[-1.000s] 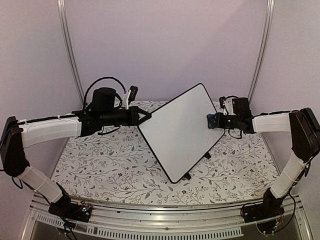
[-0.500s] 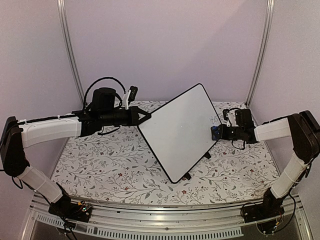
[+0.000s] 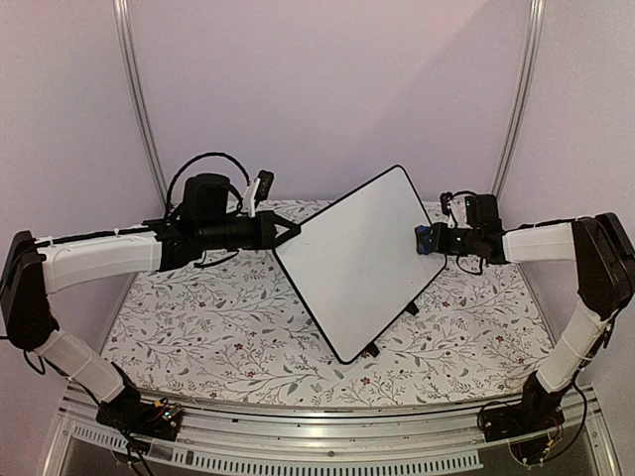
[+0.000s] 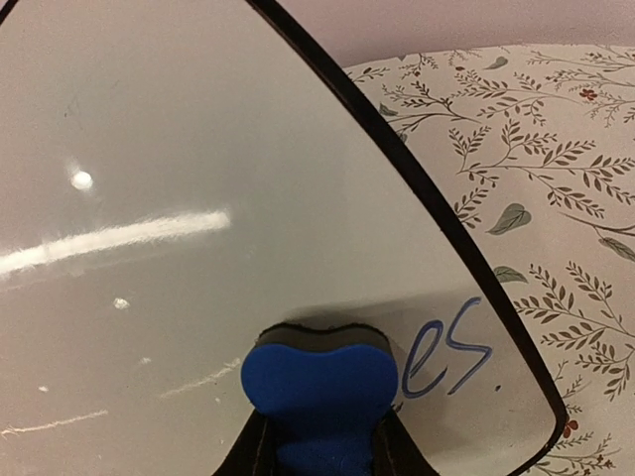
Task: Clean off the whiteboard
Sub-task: Erase the whiteboard at the center of the board.
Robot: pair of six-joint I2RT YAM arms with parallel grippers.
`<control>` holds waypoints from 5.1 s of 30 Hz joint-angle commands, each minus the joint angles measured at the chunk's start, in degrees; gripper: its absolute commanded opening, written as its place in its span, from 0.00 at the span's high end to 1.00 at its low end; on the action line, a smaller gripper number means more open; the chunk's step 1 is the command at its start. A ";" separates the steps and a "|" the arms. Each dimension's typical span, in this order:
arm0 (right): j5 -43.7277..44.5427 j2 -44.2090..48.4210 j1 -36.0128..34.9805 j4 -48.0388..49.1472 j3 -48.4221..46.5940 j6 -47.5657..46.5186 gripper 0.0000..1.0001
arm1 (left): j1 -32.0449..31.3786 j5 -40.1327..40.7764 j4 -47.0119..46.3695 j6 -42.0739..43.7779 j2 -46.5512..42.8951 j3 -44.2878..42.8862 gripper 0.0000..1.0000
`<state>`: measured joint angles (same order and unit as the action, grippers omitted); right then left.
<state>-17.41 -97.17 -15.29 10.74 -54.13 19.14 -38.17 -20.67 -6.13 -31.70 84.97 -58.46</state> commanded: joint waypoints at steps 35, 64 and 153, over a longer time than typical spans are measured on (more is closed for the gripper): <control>-2.25 -0.02 5.43 2.42 9.94 0.45 0.85 | -2.06 -4.28 -0.29 3.76 -0.86 -0.17 1.00; -4.59 0.28 2.27 4.26 11.89 1.91 0.85 | -2.09 -4.64 -0.40 3.63 -0.69 -0.17 1.00; -1.46 -5.46 4.45 -3.24 3.04 24.62 0.84 | -2.29 -4.24 -0.55 3.50 -1.65 0.10 1.00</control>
<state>-20.56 -103.42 -10.09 10.79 -55.00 39.83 -38.26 -19.46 -5.23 -33.50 84.64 -58.46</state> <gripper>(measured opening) 0.256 0.034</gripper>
